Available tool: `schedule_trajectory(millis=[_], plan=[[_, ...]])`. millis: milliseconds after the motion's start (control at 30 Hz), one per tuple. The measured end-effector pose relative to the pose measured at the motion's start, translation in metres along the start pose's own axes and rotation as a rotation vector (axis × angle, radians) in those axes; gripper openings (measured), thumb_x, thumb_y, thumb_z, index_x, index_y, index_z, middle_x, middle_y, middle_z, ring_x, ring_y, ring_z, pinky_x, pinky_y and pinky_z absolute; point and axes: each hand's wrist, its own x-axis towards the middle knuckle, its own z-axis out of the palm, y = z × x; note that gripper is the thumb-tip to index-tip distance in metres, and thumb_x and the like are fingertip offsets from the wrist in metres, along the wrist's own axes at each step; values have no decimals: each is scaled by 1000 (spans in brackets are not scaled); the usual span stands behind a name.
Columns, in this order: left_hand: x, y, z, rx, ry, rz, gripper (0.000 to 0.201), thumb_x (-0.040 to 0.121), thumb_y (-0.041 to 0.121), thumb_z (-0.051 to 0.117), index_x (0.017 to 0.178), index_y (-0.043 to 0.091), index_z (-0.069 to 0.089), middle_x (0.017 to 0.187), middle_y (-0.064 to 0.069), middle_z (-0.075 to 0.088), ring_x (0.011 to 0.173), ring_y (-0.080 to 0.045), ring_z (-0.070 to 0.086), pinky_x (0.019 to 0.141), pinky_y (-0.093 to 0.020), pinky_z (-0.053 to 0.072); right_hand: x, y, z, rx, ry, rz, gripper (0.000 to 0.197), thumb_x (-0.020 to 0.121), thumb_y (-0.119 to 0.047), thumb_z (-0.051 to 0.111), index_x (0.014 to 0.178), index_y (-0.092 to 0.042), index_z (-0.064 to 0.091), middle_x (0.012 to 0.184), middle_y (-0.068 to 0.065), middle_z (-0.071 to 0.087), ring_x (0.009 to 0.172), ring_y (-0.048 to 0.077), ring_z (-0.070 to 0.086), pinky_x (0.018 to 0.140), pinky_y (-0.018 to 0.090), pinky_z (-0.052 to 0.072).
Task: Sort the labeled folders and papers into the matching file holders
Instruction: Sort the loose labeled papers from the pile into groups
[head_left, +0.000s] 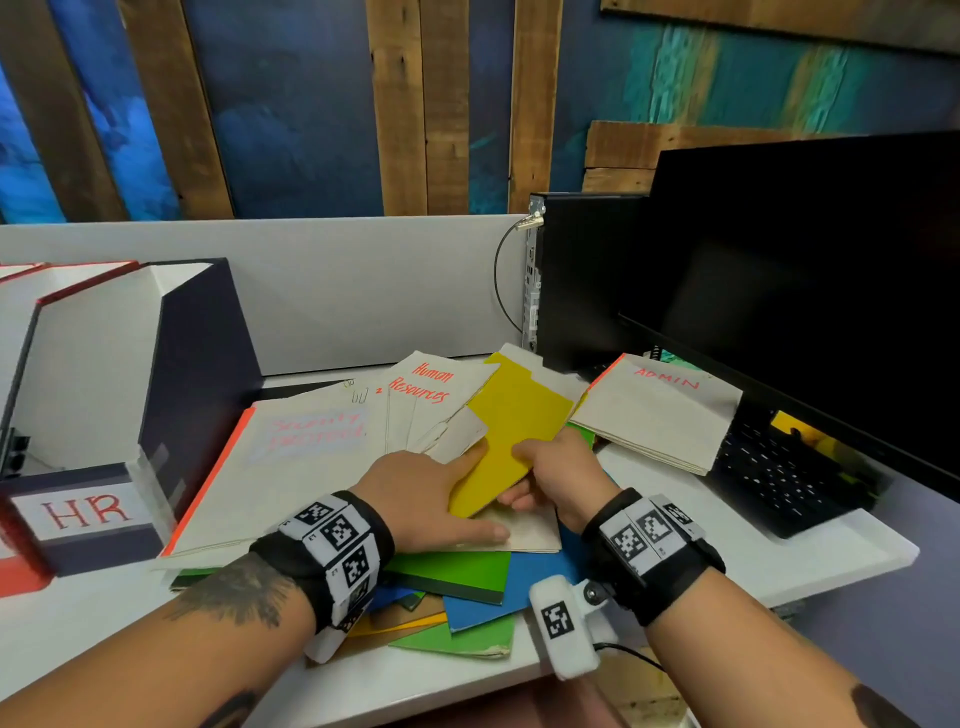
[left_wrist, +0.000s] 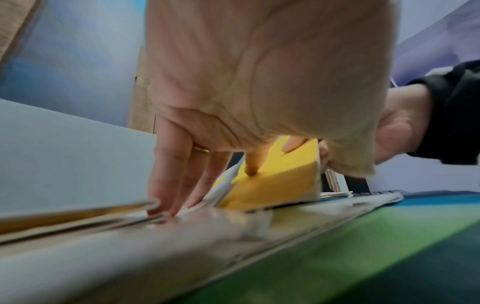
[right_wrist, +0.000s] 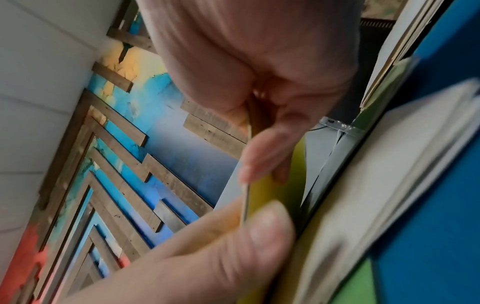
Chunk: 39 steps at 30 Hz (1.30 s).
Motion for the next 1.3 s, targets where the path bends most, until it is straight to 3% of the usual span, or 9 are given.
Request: schedule_trajectory(millis=[100,233,367,500,600,733,933,1200,1300], plan=[[0,1,4,33,-22,6,109,73,95,37,156,46,-12,127,-14,58,114,-33,59,91,-38,46,14,3,-7,-116,195,-152,16,90,-9,49,87,5,58,53,16,60,44,27,57,49,34,47],[-2,-1,7,45,-15,15,105,72,96,37,155,50,-10,132,-15,54,116,-35,58,91,-39,45,15,1,-11,-195,354,-363,18,90,-15,50,88,2,56,85,20,64,81,38,62,77,46,52],[-2,-7,6,-48,-45,19,80,77,91,39,146,50,39,143,-1,50,128,-27,53,102,-41,44,3,-8,-10,-211,467,-595,19,104,-17,47,114,-9,60,105,9,68,95,28,62,86,39,50],[-1,-15,6,-365,114,16,55,85,81,44,89,31,67,103,12,66,100,-11,61,90,-38,50,-7,-11,-6,-107,530,-727,29,107,-23,44,132,-12,55,105,-9,62,92,12,59,84,30,47],[1,-21,6,-709,211,-51,49,91,73,45,87,28,64,90,9,68,88,-13,65,87,-36,52,-7,-11,-3,88,531,-763,29,107,-27,46,133,-19,55,115,-16,65,104,2,62,95,31,49],[1,-18,-9,-1223,225,-211,46,96,65,41,107,25,61,103,-4,74,87,-18,73,72,-27,56,7,-8,3,443,380,-602,30,97,-35,59,125,-27,60,121,0,70,113,25,66,99,46,50],[14,-33,-1,-1849,409,-550,23,105,20,53,123,8,59,120,-14,69,104,-34,68,94,-50,55,17,1,5,347,225,-223,21,89,-14,71,92,-10,51,60,8,52,46,21,48,39,24,35],[3,-62,8,-1506,673,-681,24,109,19,41,120,16,62,108,-10,67,96,-30,63,90,-40,50,29,6,-18,329,310,-215,29,82,-11,81,109,-10,72,103,12,73,100,28,69,92,42,57],[3,-73,14,-1506,646,-722,30,107,20,39,103,8,67,100,-15,66,93,-28,60,92,-43,48,27,6,-27,218,146,-220,12,81,-12,84,88,-4,77,82,13,76,80,27,71,81,38,59]])
